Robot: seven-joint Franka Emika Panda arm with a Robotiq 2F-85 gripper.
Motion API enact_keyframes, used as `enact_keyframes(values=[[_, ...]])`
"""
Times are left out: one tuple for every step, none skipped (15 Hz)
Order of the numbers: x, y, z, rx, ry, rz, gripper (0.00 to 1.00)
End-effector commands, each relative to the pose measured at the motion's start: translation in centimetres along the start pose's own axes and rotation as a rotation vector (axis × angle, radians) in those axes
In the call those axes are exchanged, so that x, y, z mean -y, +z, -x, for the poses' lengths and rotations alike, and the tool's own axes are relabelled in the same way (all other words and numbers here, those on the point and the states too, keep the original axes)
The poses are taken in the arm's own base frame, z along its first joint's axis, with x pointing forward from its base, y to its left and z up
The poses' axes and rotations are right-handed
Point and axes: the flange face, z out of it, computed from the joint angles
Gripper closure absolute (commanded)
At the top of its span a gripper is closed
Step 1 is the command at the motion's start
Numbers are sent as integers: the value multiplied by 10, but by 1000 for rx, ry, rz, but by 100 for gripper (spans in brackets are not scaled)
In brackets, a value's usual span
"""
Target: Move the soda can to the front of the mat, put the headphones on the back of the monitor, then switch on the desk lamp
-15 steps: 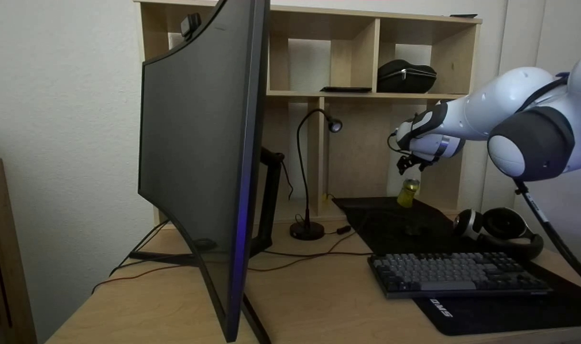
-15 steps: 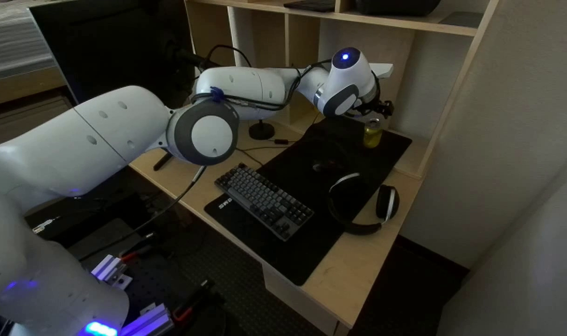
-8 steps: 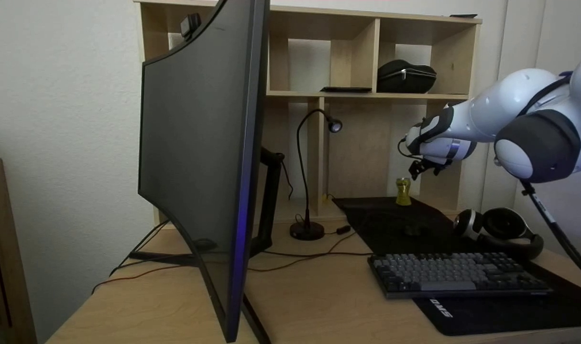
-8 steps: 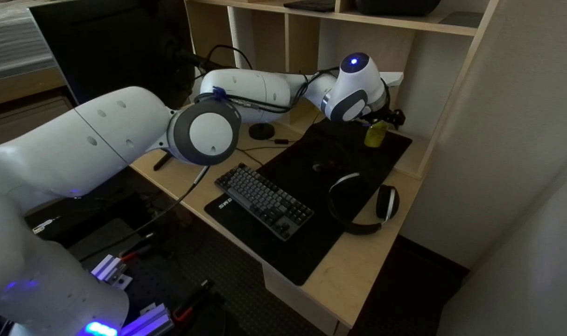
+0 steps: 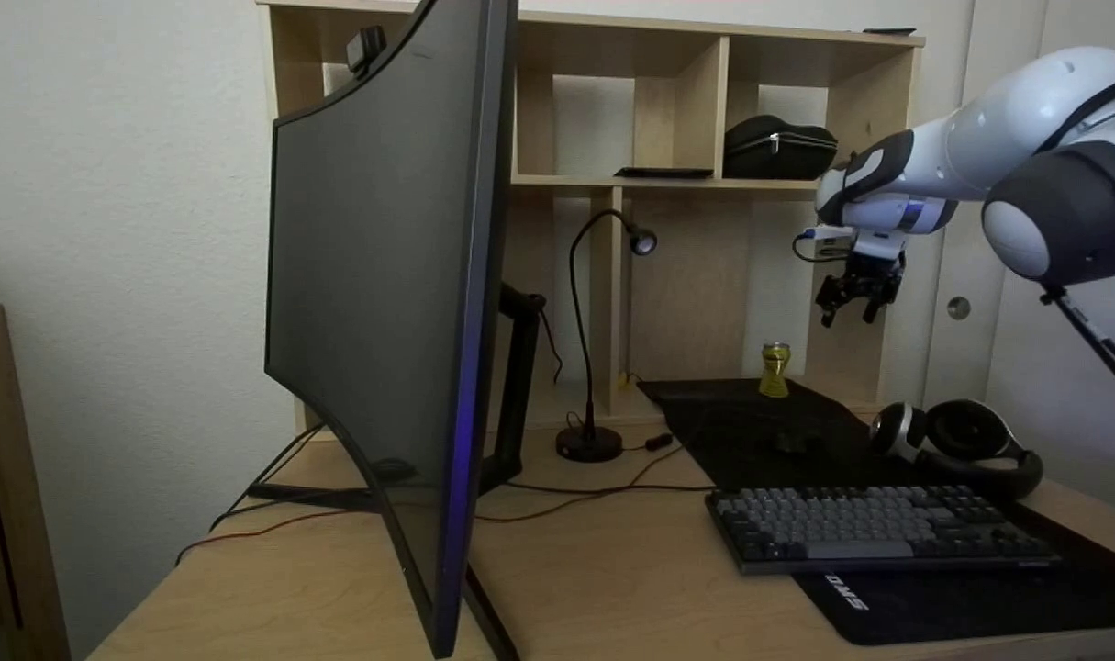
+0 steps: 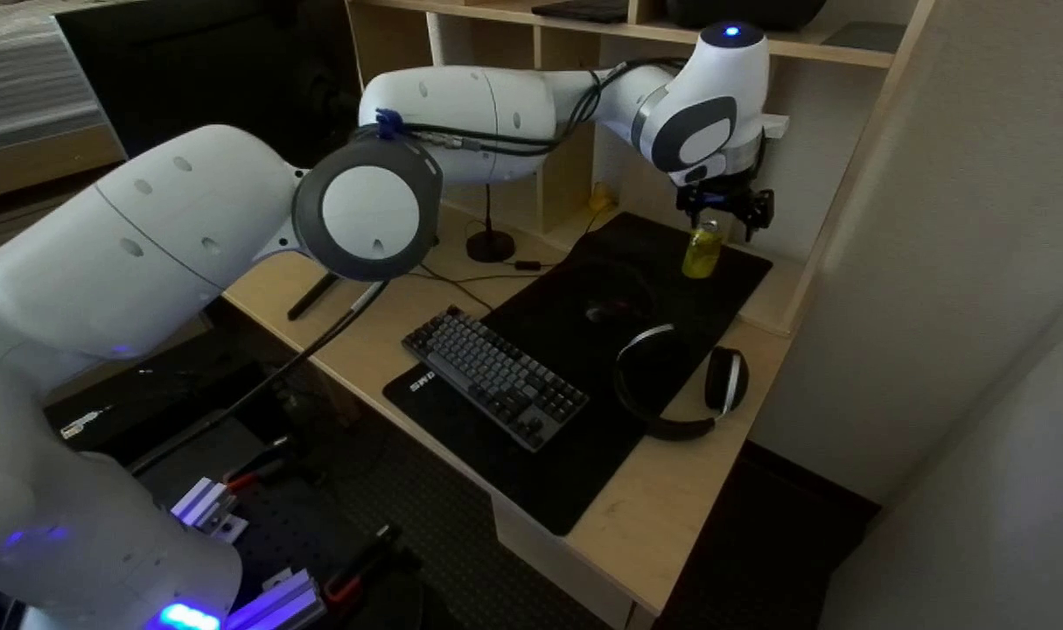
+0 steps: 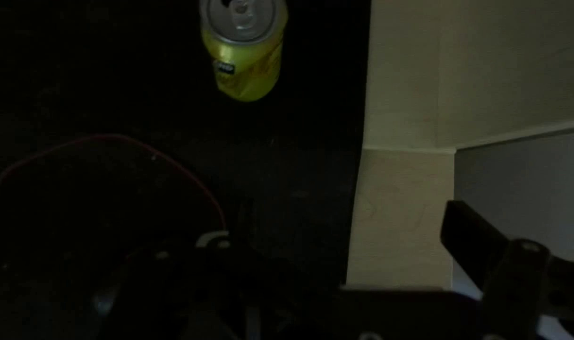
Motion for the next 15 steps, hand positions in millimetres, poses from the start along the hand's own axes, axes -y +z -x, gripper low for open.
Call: enact_keyframes(values=[[8,-23,-18,-171,-69,77,0],[11,-27,-24,-220,-99,94,0],[15,-30,-31,-269,-132,93,0],[19,-32,-38,-317,-167,93,0],[23,-34,-44,-363,-205,91,0],[27,-34,-50,-396,-256,90,0],[31,-34,-55,-420,-315,91,0],[41,-36,-59,-426,-380,80,0],[49,-37,-62,-426,-444,77,0],[56,-38,-64,-412,-508,70,0],[63,-42,-64,-387,-562,53,0],[66,-56,-59,-323,-593,76,0],[58,-32,-59,-388,-527,45,0],[63,-39,-58,-370,-558,44,0],[66,-46,-58,-361,-572,46,0]])
